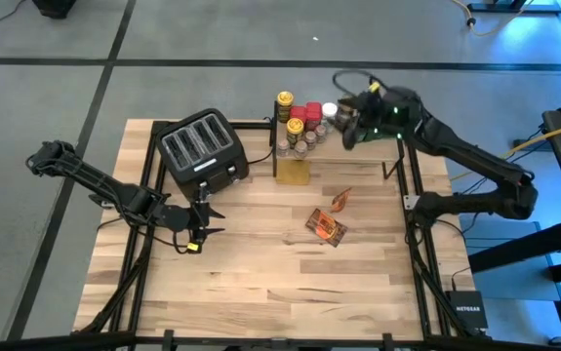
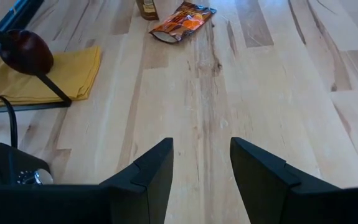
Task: Shelf spices
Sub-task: Adjust the seasoning bottles on the shelf
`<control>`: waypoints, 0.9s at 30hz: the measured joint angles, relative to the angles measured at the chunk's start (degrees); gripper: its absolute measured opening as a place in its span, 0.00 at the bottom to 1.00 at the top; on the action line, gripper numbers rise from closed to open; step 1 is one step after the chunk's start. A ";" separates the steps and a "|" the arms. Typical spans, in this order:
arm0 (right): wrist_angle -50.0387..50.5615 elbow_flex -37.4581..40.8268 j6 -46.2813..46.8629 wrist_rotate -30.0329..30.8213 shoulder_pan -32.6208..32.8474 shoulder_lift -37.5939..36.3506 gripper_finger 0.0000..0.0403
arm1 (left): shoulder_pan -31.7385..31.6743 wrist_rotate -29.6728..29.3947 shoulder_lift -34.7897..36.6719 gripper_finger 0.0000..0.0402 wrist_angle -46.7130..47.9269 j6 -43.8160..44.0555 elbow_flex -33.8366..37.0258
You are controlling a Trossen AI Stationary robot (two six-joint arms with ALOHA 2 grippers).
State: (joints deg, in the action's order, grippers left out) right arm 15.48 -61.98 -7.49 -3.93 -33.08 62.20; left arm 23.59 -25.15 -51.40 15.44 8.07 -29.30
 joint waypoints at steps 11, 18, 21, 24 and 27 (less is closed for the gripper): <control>5.26 -0.07 4.36 13.42 25.76 -0.08 0.80 | -0.01 0.03 0.00 0.38 -1.36 -0.40 0.00; 5.76 -0.04 8.74 18.97 36.61 0.54 0.80 | -0.02 -0.02 0.00 0.38 -3.16 -0.98 0.00; 6.20 -0.02 10.39 20.63 39.28 0.80 0.80 | -0.07 -0.08 -0.01 0.38 -6.53 -2.15 0.00; 7.19 -0.02 12.07 21.86 40.72 1.43 0.80 | -0.68 -0.51 0.00 0.38 -10.38 -4.67 0.00; 7.98 0.59 15.31 21.41 40.63 2.57 0.80 | -2.32 -1.00 0.00 0.38 -15.80 -8.72 0.00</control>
State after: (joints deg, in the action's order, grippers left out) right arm 23.45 -61.38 7.83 17.48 7.55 64.77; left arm 21.27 -26.16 -51.40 -0.35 -0.65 -29.30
